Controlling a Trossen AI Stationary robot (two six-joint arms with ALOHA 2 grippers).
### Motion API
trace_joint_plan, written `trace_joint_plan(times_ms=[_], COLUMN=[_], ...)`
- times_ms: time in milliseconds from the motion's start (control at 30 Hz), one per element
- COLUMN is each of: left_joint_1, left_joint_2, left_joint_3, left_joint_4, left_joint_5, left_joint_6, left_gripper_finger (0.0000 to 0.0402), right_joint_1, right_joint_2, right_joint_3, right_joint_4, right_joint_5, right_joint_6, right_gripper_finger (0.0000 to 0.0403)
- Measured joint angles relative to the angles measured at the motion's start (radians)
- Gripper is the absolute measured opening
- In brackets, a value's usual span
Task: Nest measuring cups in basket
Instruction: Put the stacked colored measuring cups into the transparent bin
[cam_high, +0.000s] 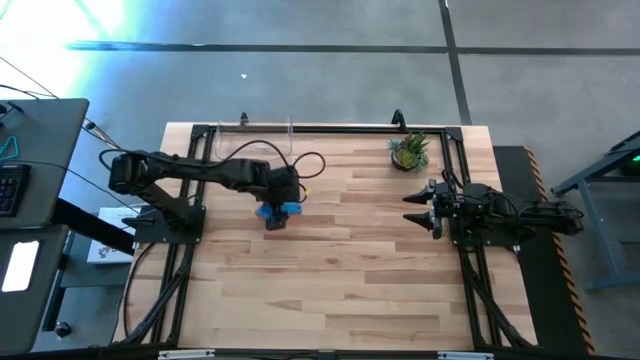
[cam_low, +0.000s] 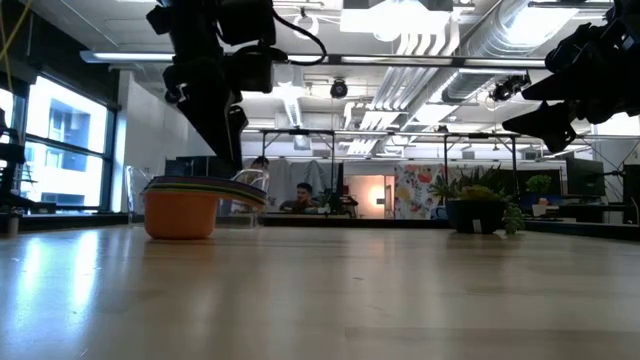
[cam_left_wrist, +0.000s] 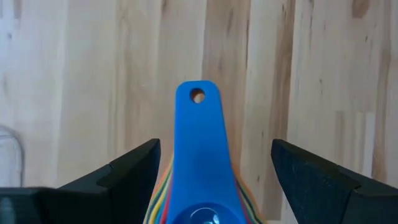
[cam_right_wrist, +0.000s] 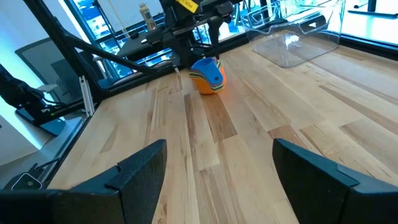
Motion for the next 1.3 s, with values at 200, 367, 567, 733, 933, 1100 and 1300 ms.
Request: trace_joint_plan(times_ms=[200,367,567,733,933,1100,1300], left_joint_1=[-0.008,-0.005,-0.004,0.008,0.015,0.015,0.015], left_joint_2=[0.041,0.073,0.111,0.147,0.191,0.199,0.199], left_joint_3=[-0.001,-0.001,-0.001,-0.002,-0.002,-0.002,-0.002], left_joint_4=[0.008,0.001,0.002,0.004,0.02,0.031,0.037], left_joint_5=[0.0,-0.005,-0.009,-0.01,-0.012,-0.012,-0.011], left_joint_6=[-0.011,-0.011,-0.012,-0.01,0.008,0.009,0.009], left_gripper_finger=[0.0299,0.0299,0.0299,0.0299,0.0297,0.028,0.0232], right_joint_1=[0.0,0.0,0.0,0.0,0.0,0.0,0.0], right_joint_2=[0.0,0.0,0.0,0.0,0.0,0.0,0.0], right_joint_3=[0.0,0.0,0.0,0.0,0.0,0.0,0.0], right_joint_4=[0.0,0.0,0.0,0.0,0.0,0.0,0.0], right_joint_5=[0.0,0.0,0.0,0.0,0.0,0.0,0.0], right_joint_6=[0.0,0.0,0.0,0.0,0.0,0.0,0.0], right_gripper_finger=[0.0284,0.0284,0.0284,0.0284,0.0284,0.0284,0.0284])
